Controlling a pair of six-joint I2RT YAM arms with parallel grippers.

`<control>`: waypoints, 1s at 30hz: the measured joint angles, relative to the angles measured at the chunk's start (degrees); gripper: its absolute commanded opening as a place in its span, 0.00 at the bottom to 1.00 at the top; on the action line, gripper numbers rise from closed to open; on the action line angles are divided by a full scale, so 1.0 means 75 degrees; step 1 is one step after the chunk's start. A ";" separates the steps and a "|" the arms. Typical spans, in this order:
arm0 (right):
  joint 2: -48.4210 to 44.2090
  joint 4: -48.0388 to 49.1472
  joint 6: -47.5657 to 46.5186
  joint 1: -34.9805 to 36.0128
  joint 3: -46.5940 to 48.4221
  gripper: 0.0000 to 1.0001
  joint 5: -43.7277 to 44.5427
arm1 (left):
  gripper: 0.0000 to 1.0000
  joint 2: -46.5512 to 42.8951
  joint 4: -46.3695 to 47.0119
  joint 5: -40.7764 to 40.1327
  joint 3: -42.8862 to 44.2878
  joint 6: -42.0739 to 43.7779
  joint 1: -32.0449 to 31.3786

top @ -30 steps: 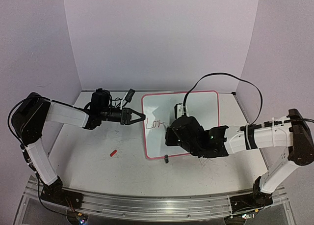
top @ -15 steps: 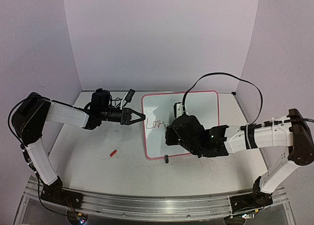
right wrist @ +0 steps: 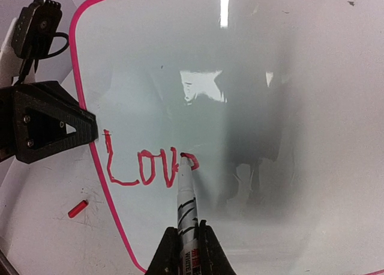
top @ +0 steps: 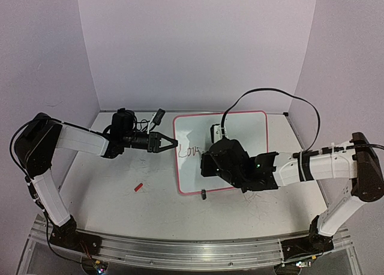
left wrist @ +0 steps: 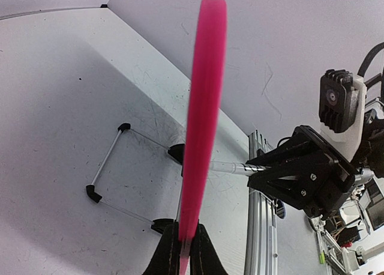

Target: Write a sentence on the whiteboard

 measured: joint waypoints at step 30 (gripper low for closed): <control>0.0035 -0.0079 0.0493 0.0069 -0.0059 0.00 -0.0213 | 0.00 0.0007 0.0000 0.0000 0.0000 0.0001 0.0000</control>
